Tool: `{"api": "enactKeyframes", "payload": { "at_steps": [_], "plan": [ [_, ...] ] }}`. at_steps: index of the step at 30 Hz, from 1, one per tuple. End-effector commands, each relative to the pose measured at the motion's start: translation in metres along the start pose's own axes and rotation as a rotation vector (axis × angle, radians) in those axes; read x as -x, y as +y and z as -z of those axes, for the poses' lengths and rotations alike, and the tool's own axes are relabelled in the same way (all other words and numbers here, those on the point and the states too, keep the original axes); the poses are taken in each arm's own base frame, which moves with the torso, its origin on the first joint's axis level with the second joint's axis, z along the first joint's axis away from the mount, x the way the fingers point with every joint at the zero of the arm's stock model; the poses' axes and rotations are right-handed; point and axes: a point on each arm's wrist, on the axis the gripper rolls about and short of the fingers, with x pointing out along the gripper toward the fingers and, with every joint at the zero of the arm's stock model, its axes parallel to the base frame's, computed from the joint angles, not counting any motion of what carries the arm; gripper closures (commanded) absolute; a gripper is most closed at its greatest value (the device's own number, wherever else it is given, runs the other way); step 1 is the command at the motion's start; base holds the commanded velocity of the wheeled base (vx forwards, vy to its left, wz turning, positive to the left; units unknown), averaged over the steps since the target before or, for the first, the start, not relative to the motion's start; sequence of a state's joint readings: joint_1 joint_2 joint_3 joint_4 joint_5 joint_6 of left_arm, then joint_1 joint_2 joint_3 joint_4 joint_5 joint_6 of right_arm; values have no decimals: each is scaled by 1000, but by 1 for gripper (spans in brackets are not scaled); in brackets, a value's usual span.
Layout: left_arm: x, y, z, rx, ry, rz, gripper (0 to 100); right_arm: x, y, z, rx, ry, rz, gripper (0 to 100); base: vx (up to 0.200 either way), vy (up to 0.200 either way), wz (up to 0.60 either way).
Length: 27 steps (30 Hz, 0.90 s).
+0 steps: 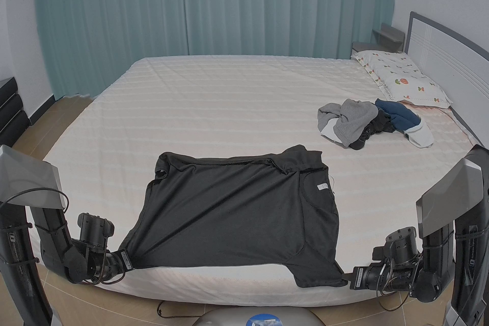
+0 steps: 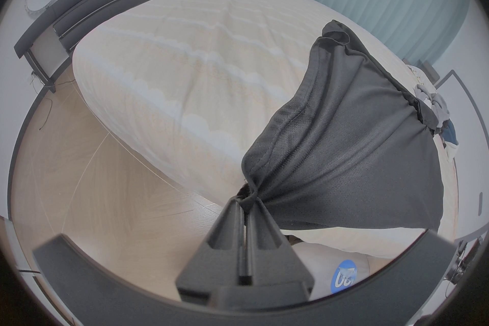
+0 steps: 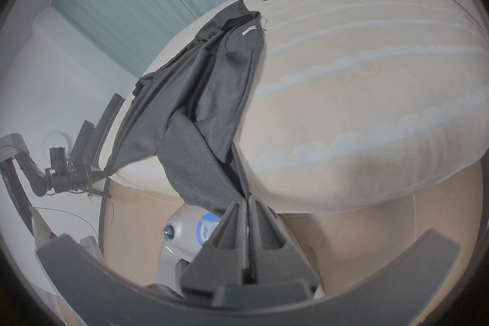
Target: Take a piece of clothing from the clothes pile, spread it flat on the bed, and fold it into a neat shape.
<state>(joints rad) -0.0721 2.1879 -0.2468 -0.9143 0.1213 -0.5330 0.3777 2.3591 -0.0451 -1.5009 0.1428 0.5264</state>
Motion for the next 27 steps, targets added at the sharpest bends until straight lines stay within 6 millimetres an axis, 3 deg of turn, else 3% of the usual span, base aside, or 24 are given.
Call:
{"api": "enactKeyframes", "payload": {
  "at_steps": [1,10,15,16,21,27],
  "plan": [
    [0,1,1,-5,5,-6,100,14,-1,2,17,9,13,100,0,0,0],
    [3,4,6,-27,25,-17,100,25,0,15,69,156,68,100,0,0,0],
    [5,7,12,-93,45,-27,100,22,-1,15,78,150,65,100,0,0,0],
    [5,7,11,-93,44,-26,100,22,-1,15,78,147,64,0,0,0,0],
    [5,7,11,-89,41,-25,100,21,1,11,70,120,50,0,0,0,0],
    [5,7,11,-88,42,-24,100,13,-2,-26,19,-99,10,0,0,0,0]
  ]
}}
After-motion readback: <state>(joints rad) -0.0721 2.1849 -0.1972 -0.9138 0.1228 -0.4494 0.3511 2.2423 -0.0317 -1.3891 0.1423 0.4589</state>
